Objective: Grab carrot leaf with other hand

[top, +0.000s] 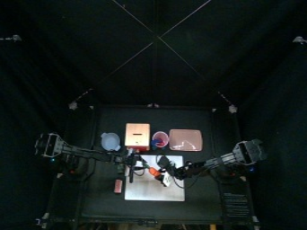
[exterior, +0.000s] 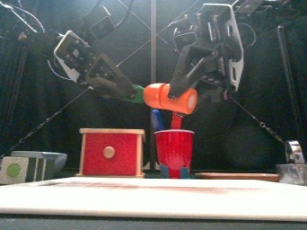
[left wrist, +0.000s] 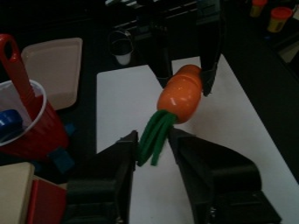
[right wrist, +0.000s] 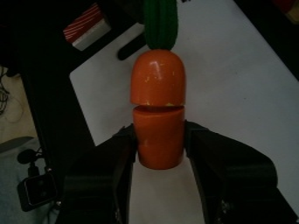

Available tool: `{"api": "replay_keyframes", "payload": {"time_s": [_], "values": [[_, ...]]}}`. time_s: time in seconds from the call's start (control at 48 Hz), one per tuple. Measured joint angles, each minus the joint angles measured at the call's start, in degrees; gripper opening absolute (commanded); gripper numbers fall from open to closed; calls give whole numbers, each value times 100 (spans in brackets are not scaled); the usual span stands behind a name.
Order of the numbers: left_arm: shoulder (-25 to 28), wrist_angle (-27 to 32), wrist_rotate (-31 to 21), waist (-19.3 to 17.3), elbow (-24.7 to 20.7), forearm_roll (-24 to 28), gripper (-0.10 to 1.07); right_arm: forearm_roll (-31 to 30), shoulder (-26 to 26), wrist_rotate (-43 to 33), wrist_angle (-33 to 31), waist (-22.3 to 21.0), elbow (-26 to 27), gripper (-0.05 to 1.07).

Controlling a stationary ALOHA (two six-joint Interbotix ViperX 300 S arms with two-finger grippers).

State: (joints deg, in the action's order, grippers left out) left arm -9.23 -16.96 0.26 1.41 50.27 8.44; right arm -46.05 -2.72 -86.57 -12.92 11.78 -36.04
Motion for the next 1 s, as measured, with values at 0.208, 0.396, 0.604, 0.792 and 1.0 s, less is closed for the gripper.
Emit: {"api": "replay_keyframes", "payload": {"time_s": [0.208,0.396,0.604,0.792,1.0], "values": [[0,-9,0,18,-9,79,59,-35,-9,0,0,-35,0,52],[-9,-9,0,18,-18,79,58,-62,-26,-9,0,-79,-26,51],[-9,-9,0,9,-18,79,57,-70,-53,0,0,-158,-88,51],[-9,-9,0,9,-18,79,44,-97,-53,0,0,-185,-97,51],[0,0,0,18,-18,79,38,-97,-53,-9,-9,-193,-105,42]]}}
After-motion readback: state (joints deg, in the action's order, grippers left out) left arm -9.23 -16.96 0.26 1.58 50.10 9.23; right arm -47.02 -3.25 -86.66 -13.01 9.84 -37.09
